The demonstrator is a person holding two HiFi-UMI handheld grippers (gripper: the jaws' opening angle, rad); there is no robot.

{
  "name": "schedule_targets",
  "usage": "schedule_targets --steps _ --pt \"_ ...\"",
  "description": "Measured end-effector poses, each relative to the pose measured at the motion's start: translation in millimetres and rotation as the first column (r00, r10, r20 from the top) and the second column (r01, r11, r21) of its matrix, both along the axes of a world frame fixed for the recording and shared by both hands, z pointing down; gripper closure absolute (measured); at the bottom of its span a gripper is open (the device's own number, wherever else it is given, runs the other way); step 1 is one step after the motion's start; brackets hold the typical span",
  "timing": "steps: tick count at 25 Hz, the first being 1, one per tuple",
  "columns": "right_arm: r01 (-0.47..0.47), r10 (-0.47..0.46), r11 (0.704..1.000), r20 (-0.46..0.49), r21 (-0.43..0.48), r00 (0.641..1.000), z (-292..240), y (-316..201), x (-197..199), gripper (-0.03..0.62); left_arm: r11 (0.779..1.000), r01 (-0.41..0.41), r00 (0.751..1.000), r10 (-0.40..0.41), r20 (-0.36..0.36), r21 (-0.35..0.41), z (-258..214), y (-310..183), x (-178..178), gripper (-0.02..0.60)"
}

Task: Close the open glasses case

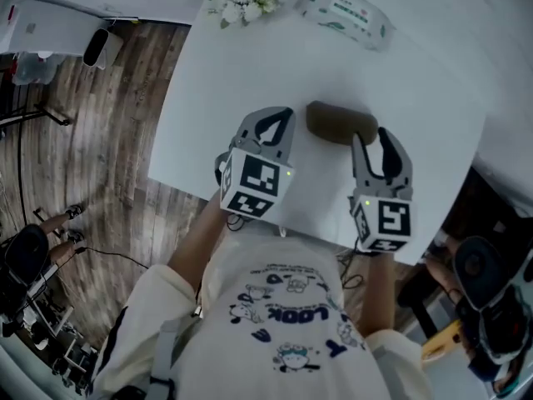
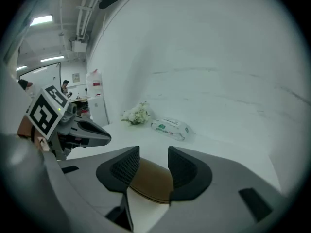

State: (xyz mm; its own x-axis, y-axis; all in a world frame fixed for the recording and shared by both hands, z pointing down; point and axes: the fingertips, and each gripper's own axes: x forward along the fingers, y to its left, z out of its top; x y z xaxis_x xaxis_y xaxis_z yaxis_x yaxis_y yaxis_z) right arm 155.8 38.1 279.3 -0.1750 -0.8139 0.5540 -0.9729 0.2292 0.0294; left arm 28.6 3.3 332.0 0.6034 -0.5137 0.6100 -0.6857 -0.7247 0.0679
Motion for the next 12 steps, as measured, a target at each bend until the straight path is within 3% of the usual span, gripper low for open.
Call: schedule_targets --steps 3,7,12 --pt "0.115 -0.117 0.990 -0.024 -0.078 0.993 15.8 -1.7 -8.1 0.402 0.995 -0.087 0.996 0.088 0.015 -0.042 16.7 0.6 4.8 0.581" --pt "0.272 -0.286 0.948 -0.067 -0.166 0.956 34.8 -5.9 -19.1 0.362 0.976 -0.212 0.976 0.214 0.046 -0.043 33.8 -5.0 13.1 0.578" --pt "0.415 -0.458 0.870 -0.124 -0.267 0.880 50.7 -2.4 -19.2 0.332 0.923 -0.382 0.916 0.384 0.117 -0.044 53.1 -4.8 22.3 0.520"
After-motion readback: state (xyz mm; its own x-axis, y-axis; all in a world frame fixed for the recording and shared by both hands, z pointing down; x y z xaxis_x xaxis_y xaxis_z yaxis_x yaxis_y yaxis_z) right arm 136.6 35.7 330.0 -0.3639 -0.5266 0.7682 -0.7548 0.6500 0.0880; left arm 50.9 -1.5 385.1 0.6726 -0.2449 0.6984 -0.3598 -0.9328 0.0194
